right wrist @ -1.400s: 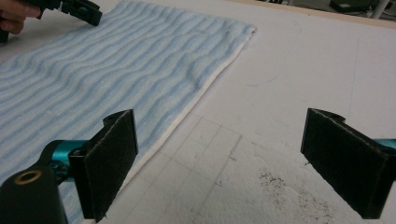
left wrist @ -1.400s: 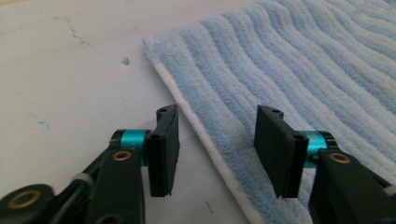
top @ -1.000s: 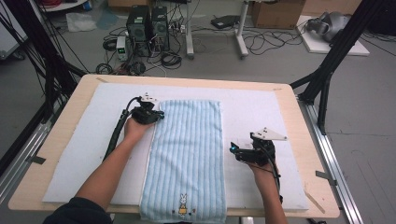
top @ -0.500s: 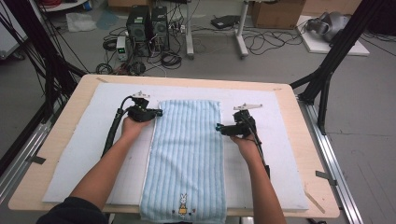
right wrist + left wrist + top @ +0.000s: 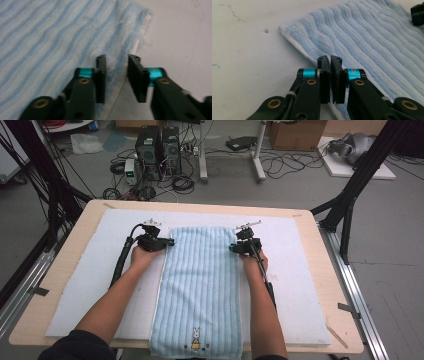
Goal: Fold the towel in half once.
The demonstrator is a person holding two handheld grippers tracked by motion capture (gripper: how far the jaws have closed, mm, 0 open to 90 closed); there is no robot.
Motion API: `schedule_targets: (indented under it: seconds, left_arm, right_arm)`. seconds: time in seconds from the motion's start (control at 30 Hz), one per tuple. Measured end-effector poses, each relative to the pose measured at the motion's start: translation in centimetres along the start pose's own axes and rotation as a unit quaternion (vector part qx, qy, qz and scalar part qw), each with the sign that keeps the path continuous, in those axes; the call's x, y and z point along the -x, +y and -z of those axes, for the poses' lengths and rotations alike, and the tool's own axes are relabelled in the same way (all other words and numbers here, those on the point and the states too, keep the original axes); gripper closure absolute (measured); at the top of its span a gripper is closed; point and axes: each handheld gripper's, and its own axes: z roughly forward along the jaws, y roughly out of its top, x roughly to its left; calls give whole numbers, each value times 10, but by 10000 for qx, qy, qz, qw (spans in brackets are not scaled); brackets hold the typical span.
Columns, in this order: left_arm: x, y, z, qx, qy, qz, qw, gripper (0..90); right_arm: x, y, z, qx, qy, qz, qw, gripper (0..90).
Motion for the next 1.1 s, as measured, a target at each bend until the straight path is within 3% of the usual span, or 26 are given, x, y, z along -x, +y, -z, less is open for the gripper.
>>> schedule_targets:
  seconds: [0.1, 0.17, 0.3, 0.37, 0.5, 0.57, 0.9, 1.03, 1.1]
  left_arm:
    - [0, 1, 0, 13, 27, -19, 10000, 862]
    - [-1, 3, 2, 161, 76, 34, 9998, 862]
    - [-3, 14, 4, 393, 55, 143, 9991, 863]
    - [-2, 17, 6, 515, 31, 167, 9985, 862]
    - [-6, 15, 11, 431, -117, 180, 9988, 862]
    - [-8, 15, 17, 514, -236, 264, 9981, 862]
    - [5, 11, 48, 865, -582, 81, 9945, 861]
    - [14, 5, 58, 881, -728, 5, 9934, 860]
    - [20, 0, 62, 854, -798, -84, 9931, 858]
  right_arm:
    - [-6, 4, -1, -130, 20, 122, 9998, 849]
    - [-5, 5, -1, -99, 34, 133, 9999, 856]
    - [4, 5, -1, 226, 34, -153, 9996, 857]
    - [6, 4, -1, 257, 68, -283, 9992, 857]
    - [7, 4, 7, 434, 287, -382, 9979, 856]
    - [7, 5, 13, 538, 413, -389, 9969, 856]
    - [0, -2, 43, 839, 716, -191, 9937, 856]
    - [1, -15, 56, 983, 921, -362, 9902, 856]
    - [-1, -21, 63, 1017, 962, -309, 9897, 856]
